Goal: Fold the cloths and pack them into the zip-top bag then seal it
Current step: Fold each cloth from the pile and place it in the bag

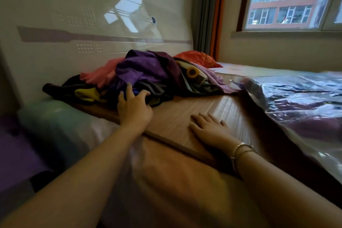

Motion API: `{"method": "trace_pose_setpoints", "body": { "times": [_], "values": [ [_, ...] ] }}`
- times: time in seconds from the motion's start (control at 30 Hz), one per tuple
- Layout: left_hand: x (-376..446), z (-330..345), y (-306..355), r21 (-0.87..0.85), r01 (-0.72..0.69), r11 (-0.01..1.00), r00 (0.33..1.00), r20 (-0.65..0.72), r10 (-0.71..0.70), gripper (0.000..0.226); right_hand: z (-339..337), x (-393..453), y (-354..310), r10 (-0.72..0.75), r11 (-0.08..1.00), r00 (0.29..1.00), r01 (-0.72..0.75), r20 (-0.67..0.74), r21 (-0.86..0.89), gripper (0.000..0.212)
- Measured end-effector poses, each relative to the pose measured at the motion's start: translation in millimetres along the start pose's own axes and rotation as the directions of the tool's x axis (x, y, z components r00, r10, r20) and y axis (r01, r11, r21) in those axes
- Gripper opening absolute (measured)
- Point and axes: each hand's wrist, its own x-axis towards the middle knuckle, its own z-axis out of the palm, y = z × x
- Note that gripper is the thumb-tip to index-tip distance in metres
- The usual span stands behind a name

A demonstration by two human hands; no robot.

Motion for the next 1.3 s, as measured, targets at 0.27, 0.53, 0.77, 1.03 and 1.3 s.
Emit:
{"method": "trace_pose_setpoints", "body": {
  "times": [0.27, 0.53, 0.77, 1.03, 1.3],
  "values": [
    [47.0, 28.1, -18.1, 0.109, 0.096, 0.989, 0.995, -0.031, -0.093, 0.040, 5.0, 12.1, 8.6, -0.037, 0.999, 0.999, 0.037, -0.018, -0.026, 0.056],
    [-12.0, 22.8, 35.9, -0.240, -0.127, 0.962, 0.992, -0.013, 0.127, 0.030, -10.4, 1.6, 6.1, -0.007, 0.981, 1.000, 0.002, 0.024, 0.194, 0.054],
    [-118.6, -12.7, 75.9, -0.560, -0.208, 0.802, 0.862, 0.281, 0.421, 0.042, -44.1, -76.9, -12.9, 0.182, 0.151, 0.957, -0.255, 0.227, 0.955, 0.047],
    [-228.0, -69.7, 92.8, -0.796, -0.017, 0.606, 0.726, 0.407, 0.555, 0.040, -51.6, -194.2, 6.9, 0.209, 0.436, 0.957, -0.276, 0.202, 0.856, 0.048],
    [-245.2, -50.7, 83.5, -0.405, -0.023, 0.914, 0.994, 0.087, 0.064, 0.050, -74.6, -296.7, 48.5, 0.243, 0.501, 0.960, -0.247, 0.139, 0.829, 0.024]
  ]
}}
